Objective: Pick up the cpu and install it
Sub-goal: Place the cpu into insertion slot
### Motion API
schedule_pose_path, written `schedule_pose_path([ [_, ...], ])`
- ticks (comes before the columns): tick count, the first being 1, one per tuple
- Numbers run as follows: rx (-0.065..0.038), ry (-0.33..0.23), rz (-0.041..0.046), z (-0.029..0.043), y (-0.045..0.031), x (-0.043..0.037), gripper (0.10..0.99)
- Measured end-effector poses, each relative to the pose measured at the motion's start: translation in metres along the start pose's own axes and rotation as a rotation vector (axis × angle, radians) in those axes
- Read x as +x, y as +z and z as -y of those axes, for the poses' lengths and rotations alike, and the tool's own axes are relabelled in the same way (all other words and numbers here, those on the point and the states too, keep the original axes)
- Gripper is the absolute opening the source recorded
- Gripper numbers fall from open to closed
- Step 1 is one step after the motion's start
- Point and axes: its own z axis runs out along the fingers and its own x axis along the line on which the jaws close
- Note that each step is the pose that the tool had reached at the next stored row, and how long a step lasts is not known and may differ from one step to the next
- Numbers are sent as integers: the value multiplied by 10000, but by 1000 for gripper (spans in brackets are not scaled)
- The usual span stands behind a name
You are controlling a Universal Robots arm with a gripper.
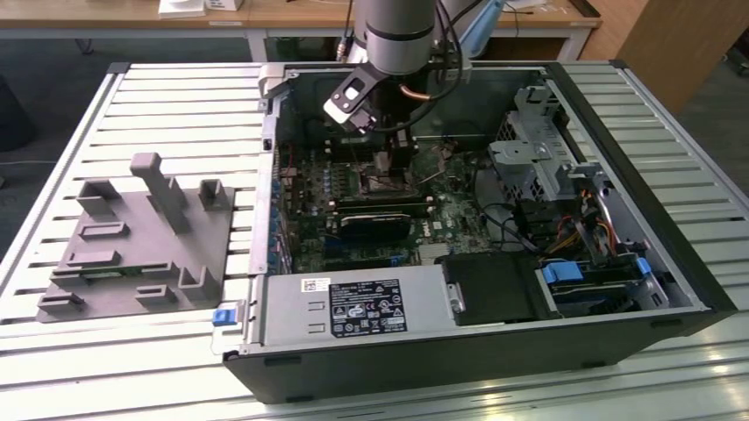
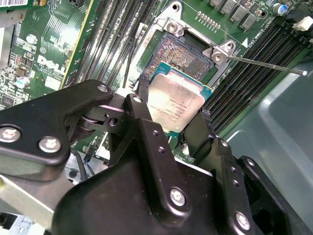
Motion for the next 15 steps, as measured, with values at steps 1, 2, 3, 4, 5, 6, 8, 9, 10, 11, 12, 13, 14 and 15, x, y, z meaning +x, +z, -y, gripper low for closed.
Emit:
schedule_pose_path([
  [1, -1, 0, -1, 4, 2, 0, 541],
  [2, -1, -1, -1, 6, 4, 0, 541],
  [3, 0, -1, 0, 8, 6, 0, 541],
  [4, 1, -2, 1, 10, 7, 0, 541],
  [5, 0, -3, 0, 10, 9, 0, 541],
  [6, 0, -2, -1, 11, 13, 0, 541],
  [8, 0, -2, 0, 12, 24, 0, 541],
  [9, 0, -2, 0, 12, 30, 0, 541],
  [10, 0, -2, -1, 13, 37, 0, 541],
  [11, 0, -1, 0, 13, 43, -1, 541],
  [12, 0, -2, 0, 14, 49, -1, 541],
  [13, 0, -1, 0, 14, 55, -2, 541],
  [14, 1, 0, 0, 15, 61, -3, 541],
  [15, 0, -1, 0, 16, 66, -5, 541],
])
